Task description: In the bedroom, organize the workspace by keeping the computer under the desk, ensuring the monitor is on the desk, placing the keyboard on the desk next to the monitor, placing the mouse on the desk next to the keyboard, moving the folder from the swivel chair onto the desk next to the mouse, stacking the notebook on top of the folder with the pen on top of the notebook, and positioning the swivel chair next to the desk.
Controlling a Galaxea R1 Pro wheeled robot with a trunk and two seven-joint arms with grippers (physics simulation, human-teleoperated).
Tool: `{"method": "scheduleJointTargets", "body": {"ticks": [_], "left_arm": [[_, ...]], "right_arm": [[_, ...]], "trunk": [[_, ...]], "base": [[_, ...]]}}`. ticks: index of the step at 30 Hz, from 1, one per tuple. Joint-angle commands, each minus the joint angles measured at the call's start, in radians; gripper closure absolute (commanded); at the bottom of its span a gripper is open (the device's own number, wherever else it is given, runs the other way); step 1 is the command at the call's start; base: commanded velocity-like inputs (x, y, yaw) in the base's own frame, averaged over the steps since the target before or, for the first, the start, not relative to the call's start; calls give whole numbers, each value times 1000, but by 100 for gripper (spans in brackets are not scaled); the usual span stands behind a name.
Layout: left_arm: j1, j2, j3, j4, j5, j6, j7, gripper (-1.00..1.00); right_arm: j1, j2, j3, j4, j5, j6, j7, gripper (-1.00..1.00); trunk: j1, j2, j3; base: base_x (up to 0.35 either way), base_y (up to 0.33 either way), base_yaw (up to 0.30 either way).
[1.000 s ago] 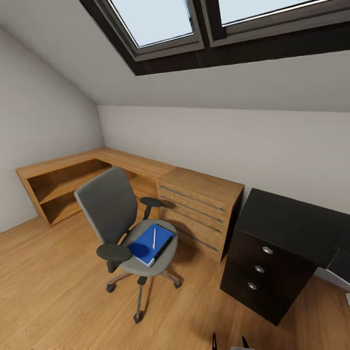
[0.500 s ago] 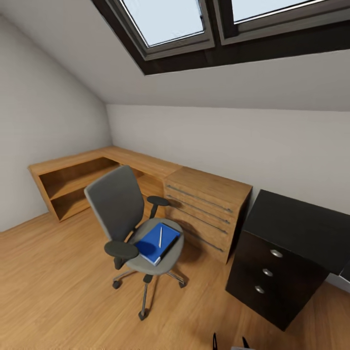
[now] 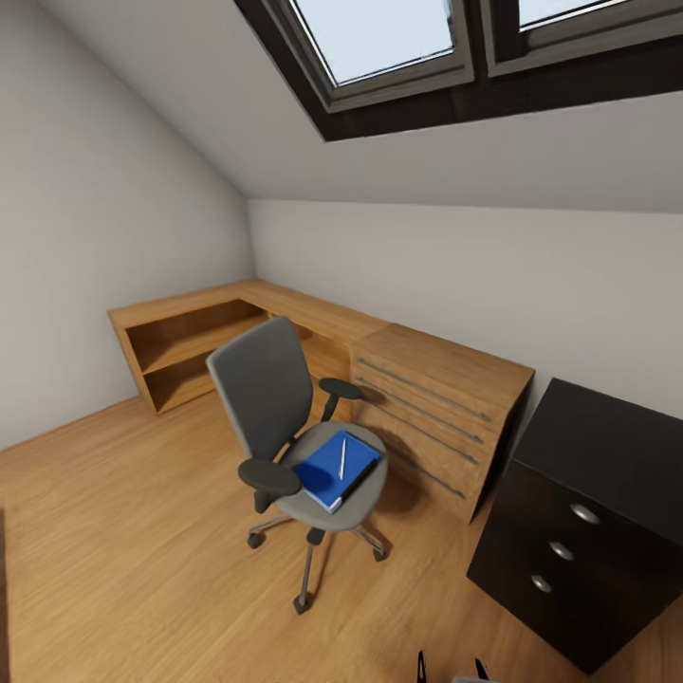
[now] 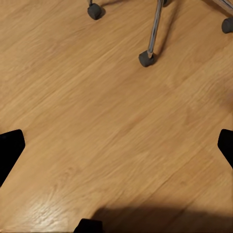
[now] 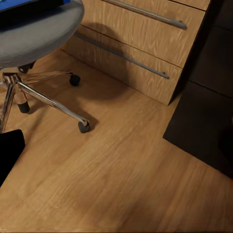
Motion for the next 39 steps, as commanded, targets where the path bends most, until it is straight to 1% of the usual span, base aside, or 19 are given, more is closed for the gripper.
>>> {"method": "scheduleJointTargets", "body": {"ticks": [1,7,18,39], "left_arm": [[-1,1,-6,-1,8,-6,5,-100],[-1,1,-6,-1,8,-6,5,-100],[-1,2,-5,-1,10,-6,5,-100],[-1,2,-2,-1,10,-4,5,-100]], "right_arm": [[-1,0,7,2,5,3,-10,-100],[-1,0,7,1,4,13,-10,-100],[-1,1,10,0,5,7,-8,-100],[-1,1,10,1,7,5,-9,-100]], "trunk": [[0,-1,-2],[0,-1,-8],[0,-1,-10],[0,-1,-10]], "base": [[0,0,221],[0,0,213],[0,0,20],[0,0,270]]}}
